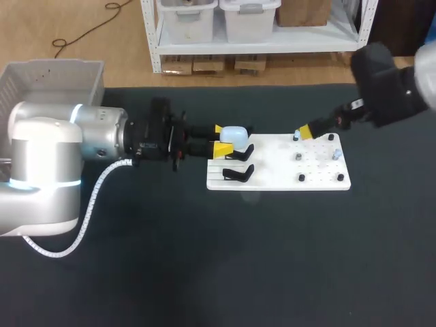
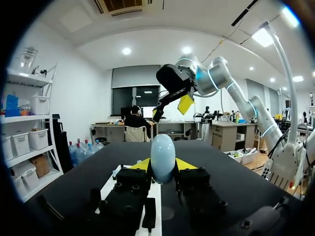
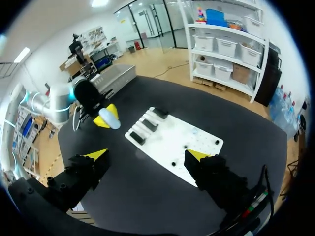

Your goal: Pick up each earbud case from the left stands, insert the matching earbuds, close the lid, and place the case in the box.

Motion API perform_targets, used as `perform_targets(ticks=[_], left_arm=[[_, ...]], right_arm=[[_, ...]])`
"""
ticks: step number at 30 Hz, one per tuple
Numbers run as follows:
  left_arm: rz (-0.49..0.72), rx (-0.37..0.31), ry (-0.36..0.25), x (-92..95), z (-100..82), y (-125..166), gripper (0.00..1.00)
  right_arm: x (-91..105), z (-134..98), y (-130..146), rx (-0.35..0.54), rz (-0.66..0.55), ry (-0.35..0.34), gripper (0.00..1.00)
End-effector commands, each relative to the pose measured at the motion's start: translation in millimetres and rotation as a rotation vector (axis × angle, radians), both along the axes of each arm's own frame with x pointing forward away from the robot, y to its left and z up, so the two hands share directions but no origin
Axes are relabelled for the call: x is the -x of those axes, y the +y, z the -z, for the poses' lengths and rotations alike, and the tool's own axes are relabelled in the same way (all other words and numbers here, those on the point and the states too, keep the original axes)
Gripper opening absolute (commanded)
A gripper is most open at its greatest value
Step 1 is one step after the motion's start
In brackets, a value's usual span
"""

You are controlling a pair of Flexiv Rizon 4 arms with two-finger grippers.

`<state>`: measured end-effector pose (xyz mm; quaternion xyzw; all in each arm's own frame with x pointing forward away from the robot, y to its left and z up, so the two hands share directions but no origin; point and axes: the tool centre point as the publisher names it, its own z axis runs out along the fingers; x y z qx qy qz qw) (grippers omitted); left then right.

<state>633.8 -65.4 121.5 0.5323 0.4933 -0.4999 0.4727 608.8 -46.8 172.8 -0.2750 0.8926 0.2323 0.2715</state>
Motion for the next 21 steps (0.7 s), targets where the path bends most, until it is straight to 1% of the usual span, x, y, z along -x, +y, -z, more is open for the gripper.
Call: perform_targets(ticks=[1, 4, 11, 21], left_arm=[[0.010, 0.008, -0.002, -3.3, 4.0, 0, 0.00], [0.013, 0.012, -0.002, -3.3, 4.6, 0, 0.00], [0.012, 0.017, -0.009, -3.3, 6.0, 1, 0.00], [0.034, 0.018, -0.018, -5.2, 7.1, 0, 0.00]], right_arm=[[5.3, -1, 17, 0.062, 0.022, -0.015, 1.00], [7.4, 1, 25, 0.087, 0.014, -0.016, 1.00], [14.5, 2, 37, 0.104, 0.006, -0.017, 1.00], [22.4, 11, 55, 0.132, -0.009, 0.012, 1.00]])
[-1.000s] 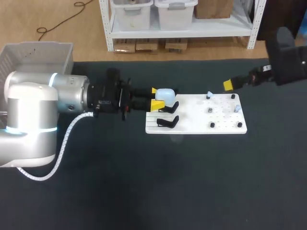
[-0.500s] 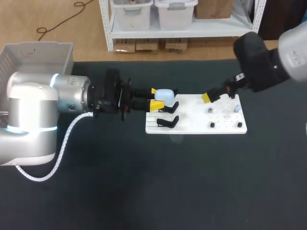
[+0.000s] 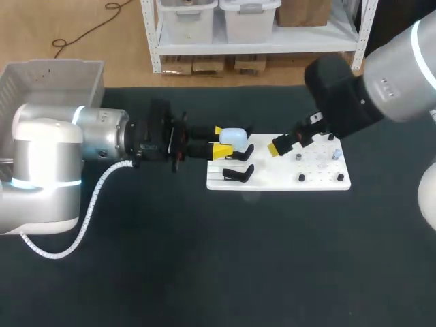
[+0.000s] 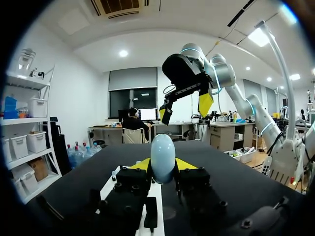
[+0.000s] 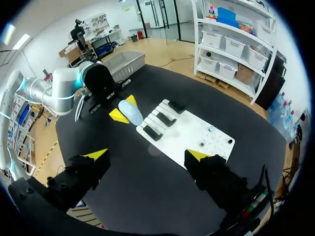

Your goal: Pick up each earbud case from the left stands, insert the matching earbuds, close the lid, and place the case in the box.

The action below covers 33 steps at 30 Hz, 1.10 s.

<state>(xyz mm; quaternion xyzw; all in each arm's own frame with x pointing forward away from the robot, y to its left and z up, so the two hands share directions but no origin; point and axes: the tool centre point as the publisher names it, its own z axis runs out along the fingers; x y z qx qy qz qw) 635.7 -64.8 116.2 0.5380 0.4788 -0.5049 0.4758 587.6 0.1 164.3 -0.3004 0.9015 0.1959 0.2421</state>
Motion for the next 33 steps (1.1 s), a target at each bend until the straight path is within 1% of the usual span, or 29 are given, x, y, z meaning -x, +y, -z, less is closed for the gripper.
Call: perform_targets(ticks=[1, 7, 14, 24, 33], left_arm=[[0.016, 0.001, -0.002, -3.5, 1.9, 0, 0.00], [0.019, -0.001, -0.003, -3.5, 2.1, 0, 0.00], [0.019, -0.001, -0.003, -3.5, 2.1, 0, 0.00], [0.019, -0.001, -0.003, -3.5, 2.1, 0, 0.00], [0.019, -0.001, -0.003, -3.5, 2.1, 0, 0.00]], right_arm=[[1.4, 3, 10, 0.033, 0.023, -0.013, 1.00], [1.5, 4, 21, 0.030, 0.025, -0.004, 1.00], [-0.9, 10, 38, 0.032, 0.029, 0.021, 1.00], [-15.9, 22, 50, 0.038, 0.053, 0.045, 1.00], [-28.6, 29, 53, 0.044, 0.072, 0.061, 1.00]])
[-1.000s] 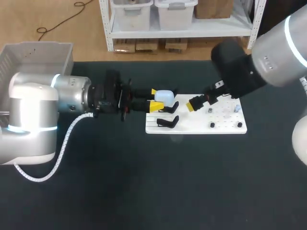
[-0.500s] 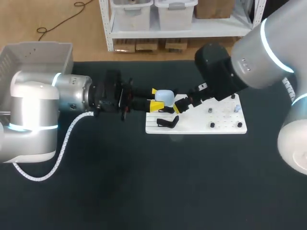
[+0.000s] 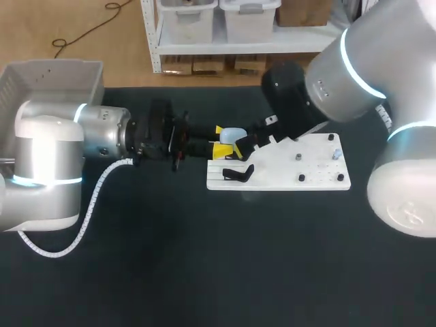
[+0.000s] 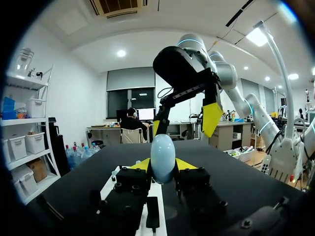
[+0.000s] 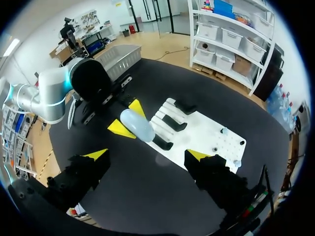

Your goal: Pick up each earbud case from the left stands, insert the matching earbuds, close the lid, and place the case in the box.

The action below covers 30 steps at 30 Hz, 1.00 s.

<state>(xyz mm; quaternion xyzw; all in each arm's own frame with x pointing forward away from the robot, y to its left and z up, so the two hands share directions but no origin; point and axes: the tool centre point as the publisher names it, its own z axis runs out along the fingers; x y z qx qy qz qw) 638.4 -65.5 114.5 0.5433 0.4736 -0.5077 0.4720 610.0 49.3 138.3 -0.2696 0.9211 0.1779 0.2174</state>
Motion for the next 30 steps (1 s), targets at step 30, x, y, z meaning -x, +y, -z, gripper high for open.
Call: perform_targets(ticks=[30], left_arm=[[0.002, 0.000, 0.000, -0.7, 0.4, 0, 0.00]], right_arm=[[-27.4, 15, 0, 0.015, 0.042, 0.032, 1.00]])
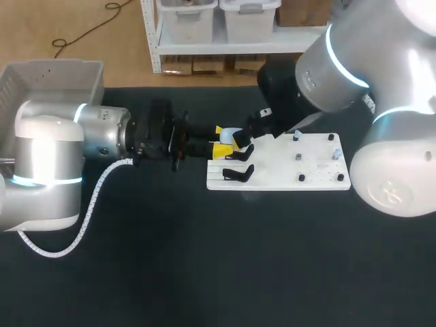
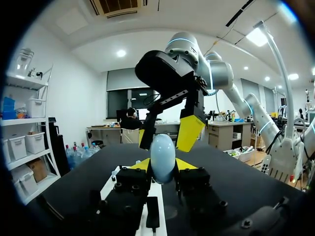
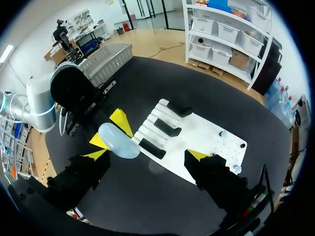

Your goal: Pick up each earbud case from the left stands, insert the matching earbuds, close the lid, and place the case in the box.

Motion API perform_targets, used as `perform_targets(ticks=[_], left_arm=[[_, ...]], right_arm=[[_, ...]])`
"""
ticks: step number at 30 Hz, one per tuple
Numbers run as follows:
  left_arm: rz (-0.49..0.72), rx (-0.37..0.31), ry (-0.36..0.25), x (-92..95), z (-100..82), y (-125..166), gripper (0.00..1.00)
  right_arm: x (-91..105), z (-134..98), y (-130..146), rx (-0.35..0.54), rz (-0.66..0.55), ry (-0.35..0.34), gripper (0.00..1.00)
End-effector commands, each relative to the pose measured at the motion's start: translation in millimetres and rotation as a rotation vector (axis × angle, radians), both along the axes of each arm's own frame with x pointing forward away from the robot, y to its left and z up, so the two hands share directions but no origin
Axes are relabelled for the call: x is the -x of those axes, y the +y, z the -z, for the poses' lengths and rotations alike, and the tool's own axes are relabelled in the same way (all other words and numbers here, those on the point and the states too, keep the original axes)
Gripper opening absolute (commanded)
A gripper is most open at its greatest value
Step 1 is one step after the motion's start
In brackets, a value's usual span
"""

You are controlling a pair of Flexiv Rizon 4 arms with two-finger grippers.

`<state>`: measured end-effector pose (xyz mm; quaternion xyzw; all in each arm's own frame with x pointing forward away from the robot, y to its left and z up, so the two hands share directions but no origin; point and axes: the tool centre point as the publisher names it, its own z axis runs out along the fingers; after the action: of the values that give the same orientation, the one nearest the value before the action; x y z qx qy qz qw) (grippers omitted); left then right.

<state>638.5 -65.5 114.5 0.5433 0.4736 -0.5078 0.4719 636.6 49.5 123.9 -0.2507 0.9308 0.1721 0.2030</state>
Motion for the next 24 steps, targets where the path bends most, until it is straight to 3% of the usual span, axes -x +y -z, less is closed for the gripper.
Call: perform_targets(ticks=[1, 11, 24], left_arm=[[0.002, 0.001, 0.000, -0.7, 0.4, 0, 0.00], [0.002, 0.001, 0.000, -0.7, 0.4, 0, 0.00], [0.002, 0.001, 0.000, -0.7, 0.4, 0, 0.00]], right_arm=[[-1.3, 0, 0, 0.001, 0.007, -0.005, 1.00], [-6.5, -13, -1, -0.023, 0.021, -0.035, 1.00], [-17.6, -42, -18, -0.028, 0.053, -0.129, 1.00]])
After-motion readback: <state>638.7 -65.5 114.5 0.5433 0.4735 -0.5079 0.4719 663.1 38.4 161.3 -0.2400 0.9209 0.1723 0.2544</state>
